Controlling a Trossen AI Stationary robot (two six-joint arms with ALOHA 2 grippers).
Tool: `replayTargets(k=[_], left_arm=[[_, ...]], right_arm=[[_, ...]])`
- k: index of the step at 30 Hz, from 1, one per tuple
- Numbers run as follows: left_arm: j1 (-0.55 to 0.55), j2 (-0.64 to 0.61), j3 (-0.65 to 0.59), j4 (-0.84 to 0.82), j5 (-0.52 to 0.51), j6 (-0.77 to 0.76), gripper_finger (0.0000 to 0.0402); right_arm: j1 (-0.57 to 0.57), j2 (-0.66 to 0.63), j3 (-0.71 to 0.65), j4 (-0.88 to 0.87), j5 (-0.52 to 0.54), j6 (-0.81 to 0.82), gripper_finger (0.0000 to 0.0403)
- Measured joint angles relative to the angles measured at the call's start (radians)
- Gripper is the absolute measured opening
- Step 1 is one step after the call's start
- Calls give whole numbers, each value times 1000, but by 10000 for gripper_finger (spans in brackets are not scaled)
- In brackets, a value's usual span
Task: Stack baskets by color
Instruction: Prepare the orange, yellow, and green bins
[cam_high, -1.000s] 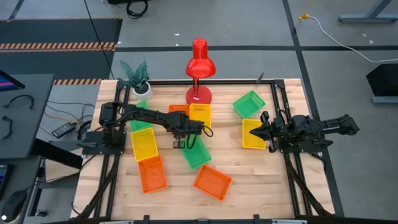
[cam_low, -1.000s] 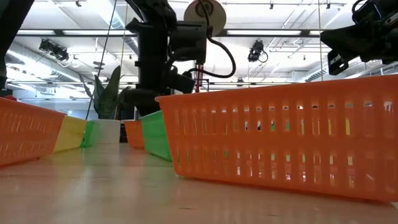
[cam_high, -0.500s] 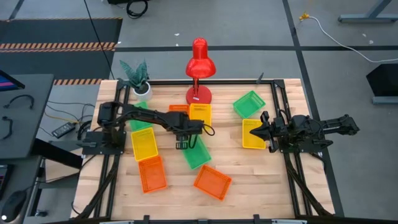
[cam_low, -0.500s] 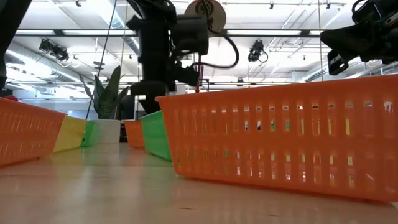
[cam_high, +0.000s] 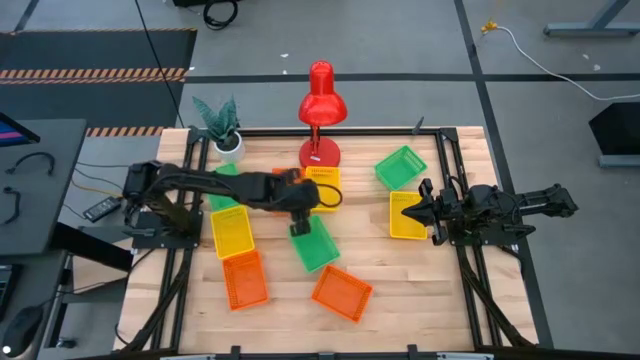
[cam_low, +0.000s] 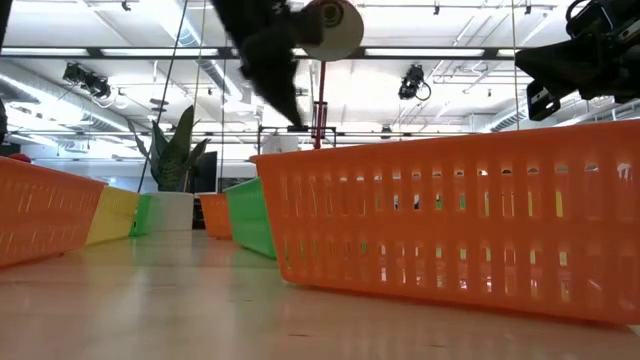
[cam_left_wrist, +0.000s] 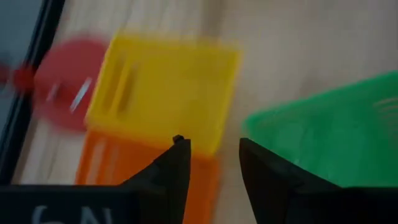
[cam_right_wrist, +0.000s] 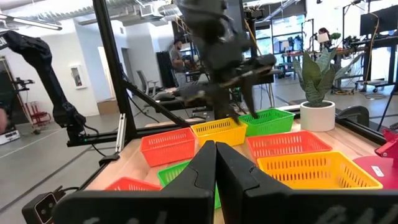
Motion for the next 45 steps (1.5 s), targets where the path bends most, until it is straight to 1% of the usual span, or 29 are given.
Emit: replayTargets(k=[2,4,6,8,11,14,17,20,26,30,33,39,43,45], left_arm=[[-32,15,1,108,7,28,142],[-64,35,1,182,8,21,142],[-98,54,0,262,9,-29,142],[-135,68,1,308,9,-122,141],[-197,85,1,293,34,-275,139],[-280,86,0,234,56,-312,130],[-364,94,0,208,2,-337,125],[-415,126,0,216,-19,-418,131],[-414,219,-1,232,-48,-575,184],[-399,247,-1,214,-18,-638,201],[-399,247,-1,206,-24,-643,196],[-400,236,1,167,-37,-579,160],[-398,253,-1,117,-38,-568,139],[-393,258,-1,127,-42,-568,131]], right_arm=[[0,0,0,0,0,0,12],[0,0,0,0,0,0,12],[0,0,0,-3,0,0,12],[0,0,0,0,0,0,12],[0,0,0,1,0,0,12],[0,0,0,0,0,0,12],[0,0,0,0,0,0,12],[0,0,0,0,0,0,12],[0,0,0,2,0,0,12],[0,0,0,0,0,0,12],[0,0,0,0,0,0,12],[0,0,0,0,0,0,12],[0,0,0,0,0,0,12],[0,0,0,0,0,0,12]])
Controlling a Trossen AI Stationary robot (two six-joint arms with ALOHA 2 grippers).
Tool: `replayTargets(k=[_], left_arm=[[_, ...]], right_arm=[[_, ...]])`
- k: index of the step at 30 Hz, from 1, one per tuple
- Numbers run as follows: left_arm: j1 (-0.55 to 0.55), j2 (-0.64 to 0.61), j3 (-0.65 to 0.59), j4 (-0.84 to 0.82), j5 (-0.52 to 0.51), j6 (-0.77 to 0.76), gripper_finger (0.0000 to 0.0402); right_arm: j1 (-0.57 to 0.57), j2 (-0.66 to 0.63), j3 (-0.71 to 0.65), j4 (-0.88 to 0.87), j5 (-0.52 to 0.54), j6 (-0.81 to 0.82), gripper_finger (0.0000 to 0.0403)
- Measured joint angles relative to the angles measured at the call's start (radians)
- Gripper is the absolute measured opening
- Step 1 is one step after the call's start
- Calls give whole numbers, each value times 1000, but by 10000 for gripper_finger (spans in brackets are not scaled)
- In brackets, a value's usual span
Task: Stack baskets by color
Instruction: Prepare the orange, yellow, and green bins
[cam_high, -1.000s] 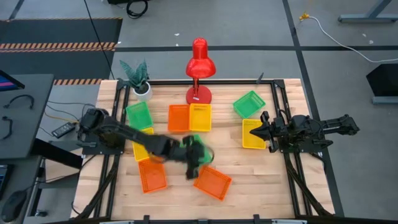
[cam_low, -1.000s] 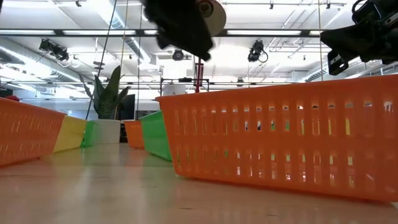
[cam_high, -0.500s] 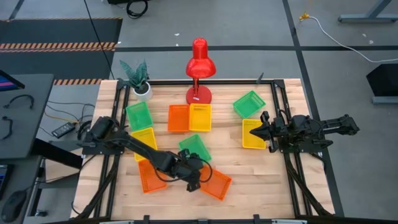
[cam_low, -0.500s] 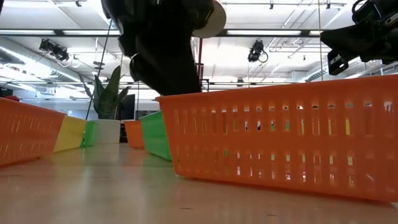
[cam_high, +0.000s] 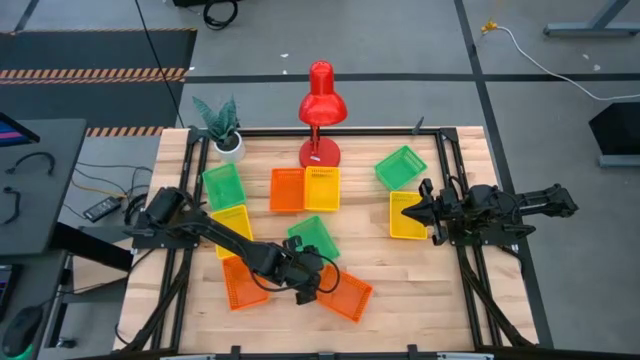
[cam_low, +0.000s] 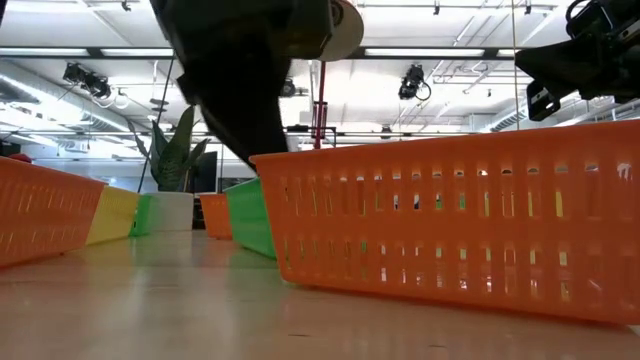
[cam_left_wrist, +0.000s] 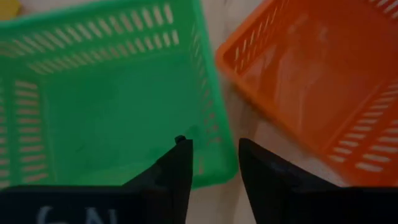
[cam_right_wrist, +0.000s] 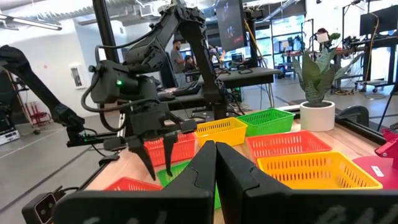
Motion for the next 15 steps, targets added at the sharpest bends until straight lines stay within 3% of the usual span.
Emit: replayTargets(k=[9,15], left_arm=[[25,34,1,45,-19,16,110],[35,52,0,65,21,18,93]], right_arm=[[0,0,0,1,0,0,12],[0,0,0,6,0,0,12]])
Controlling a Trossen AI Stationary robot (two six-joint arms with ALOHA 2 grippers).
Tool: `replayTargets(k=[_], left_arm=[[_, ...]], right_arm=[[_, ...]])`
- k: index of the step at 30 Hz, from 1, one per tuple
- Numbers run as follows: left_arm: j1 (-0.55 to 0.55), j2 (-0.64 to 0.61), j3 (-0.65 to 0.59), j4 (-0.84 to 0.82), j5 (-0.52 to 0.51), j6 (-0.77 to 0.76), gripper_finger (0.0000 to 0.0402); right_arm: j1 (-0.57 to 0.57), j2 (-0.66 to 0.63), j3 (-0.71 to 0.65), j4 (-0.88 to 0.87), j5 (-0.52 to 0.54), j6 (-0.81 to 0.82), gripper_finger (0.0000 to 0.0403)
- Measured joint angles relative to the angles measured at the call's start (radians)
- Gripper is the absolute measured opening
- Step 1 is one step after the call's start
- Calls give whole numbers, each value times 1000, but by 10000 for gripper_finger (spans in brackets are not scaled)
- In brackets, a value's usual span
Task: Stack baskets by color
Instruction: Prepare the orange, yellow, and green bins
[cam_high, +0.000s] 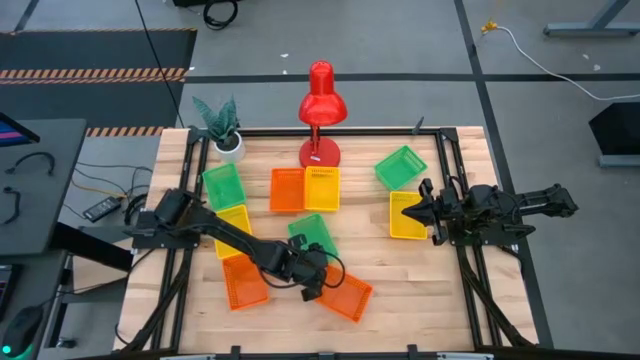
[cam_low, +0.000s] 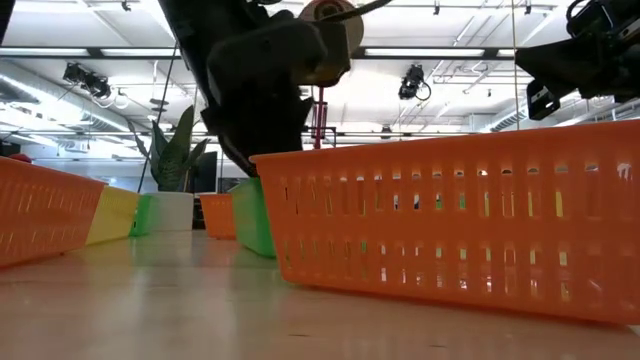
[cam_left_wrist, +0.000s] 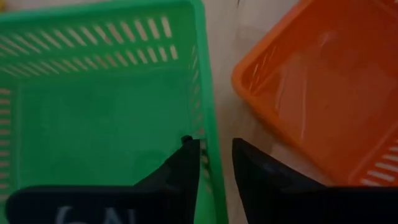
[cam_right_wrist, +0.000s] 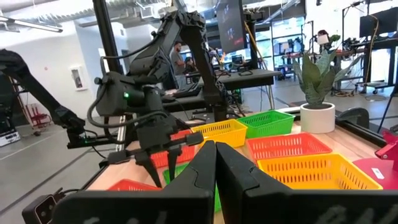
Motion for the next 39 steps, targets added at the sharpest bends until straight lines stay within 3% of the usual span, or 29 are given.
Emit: replayTargets(k=[6,10,13,17,21,23,26,30,39], left_arm=[[-10,-13,28,35,108,0,16],[-32,-13,132,-79,137,1,15],[-45,-13,252,-191,91,40,14],[-33,-13,370,-155,9,212,9],[10,-13,391,69,-30,461,9],[42,7,392,169,-6,577,9],[111,61,392,222,128,695,9],[183,127,389,178,205,685,9],[212,162,389,38,172,554,10]], right_arm=[[0,1,0,1,-1,0,12],[0,2,0,1,0,0,12],[0,2,0,0,0,0,12],[0,2,0,1,0,0,12],[0,2,0,1,0,0,12],[0,2,0,1,0,0,12],[0,2,0,0,0,0,12],[-2,2,0,-5,22,0,12],[0,2,0,1,-6,0,12]])
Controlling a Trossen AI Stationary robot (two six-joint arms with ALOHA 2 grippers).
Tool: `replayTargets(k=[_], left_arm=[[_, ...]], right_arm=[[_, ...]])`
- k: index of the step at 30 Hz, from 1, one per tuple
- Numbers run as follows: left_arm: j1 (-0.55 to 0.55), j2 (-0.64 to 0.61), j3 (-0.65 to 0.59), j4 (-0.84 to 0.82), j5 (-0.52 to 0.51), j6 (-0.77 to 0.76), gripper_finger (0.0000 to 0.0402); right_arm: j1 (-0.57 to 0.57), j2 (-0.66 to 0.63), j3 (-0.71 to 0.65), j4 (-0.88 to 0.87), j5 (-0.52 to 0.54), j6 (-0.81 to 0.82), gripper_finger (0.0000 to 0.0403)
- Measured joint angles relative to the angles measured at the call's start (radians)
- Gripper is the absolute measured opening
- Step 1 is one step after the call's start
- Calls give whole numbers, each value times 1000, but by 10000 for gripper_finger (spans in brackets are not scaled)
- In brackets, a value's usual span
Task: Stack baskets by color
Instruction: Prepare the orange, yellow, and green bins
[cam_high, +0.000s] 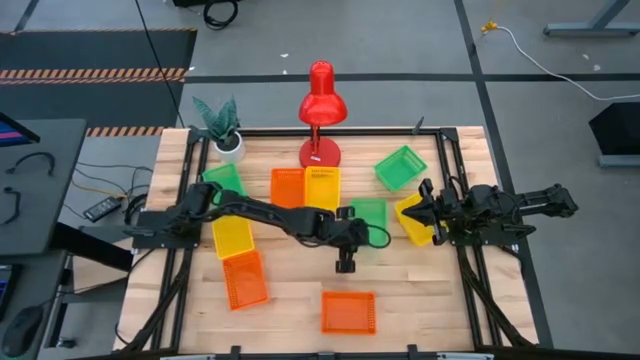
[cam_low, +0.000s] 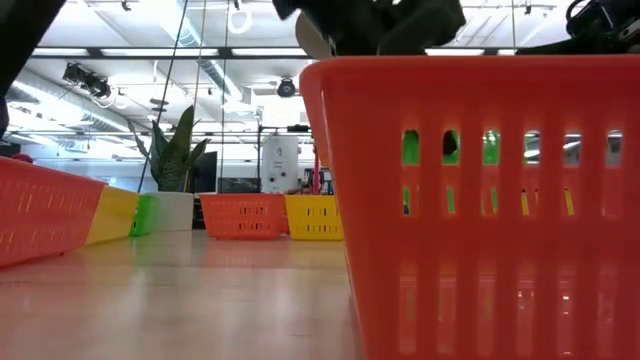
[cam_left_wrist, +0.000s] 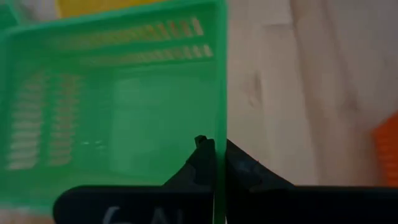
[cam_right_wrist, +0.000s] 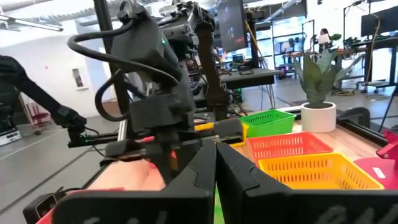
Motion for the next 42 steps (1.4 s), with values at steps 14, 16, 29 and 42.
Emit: replayTargets(k=[14,16,29,42], left_arm=[[83,74,-1,50,-33,97,10],[101,79,0,56,-26,117,10],[193,81,0,9,-27,176,11],[219,81,0,-20,-88,179,44]], right_arm=[[0,2,0,15,6,0,12],[0,2,0,15,6,0,12],[0,2,0,15,6,0,12],[0,2,0,15,6,0,12]])
